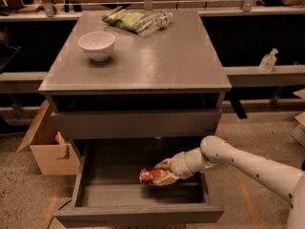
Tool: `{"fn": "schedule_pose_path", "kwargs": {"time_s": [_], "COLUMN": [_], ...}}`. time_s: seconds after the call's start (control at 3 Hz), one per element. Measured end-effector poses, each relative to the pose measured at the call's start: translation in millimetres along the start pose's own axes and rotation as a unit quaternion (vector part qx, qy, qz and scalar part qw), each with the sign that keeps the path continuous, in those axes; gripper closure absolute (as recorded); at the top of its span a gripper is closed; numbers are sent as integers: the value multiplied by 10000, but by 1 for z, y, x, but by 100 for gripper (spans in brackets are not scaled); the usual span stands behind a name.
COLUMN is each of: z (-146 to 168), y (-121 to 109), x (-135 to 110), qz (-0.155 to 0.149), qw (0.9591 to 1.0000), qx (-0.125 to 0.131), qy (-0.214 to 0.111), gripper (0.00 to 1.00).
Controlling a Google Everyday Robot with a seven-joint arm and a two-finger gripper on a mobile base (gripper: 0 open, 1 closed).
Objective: Pick coke can from middle drawer and place on counter
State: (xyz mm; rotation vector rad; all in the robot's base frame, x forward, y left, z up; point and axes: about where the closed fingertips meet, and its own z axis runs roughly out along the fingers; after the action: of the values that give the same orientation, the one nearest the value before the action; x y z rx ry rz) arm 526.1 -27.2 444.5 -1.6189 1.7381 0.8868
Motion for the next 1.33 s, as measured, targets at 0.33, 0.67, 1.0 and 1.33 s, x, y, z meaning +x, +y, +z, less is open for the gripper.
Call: {"fn": "schedule_pose_path", "kwargs": {"time_s": [0.33,0.67,1.0,1.33], "z": [-40,-79,-114,-150], "y": [22,41,51,50], "x": [-31,-55,-76,-94], "qz": [-526,-983,-1368,-1679], "qw": [9968,9913,9868,9827], "qx": [36,185,380,590], "qy": [-598,-857,-779,-515], "gripper": [100,100,100,100]}}
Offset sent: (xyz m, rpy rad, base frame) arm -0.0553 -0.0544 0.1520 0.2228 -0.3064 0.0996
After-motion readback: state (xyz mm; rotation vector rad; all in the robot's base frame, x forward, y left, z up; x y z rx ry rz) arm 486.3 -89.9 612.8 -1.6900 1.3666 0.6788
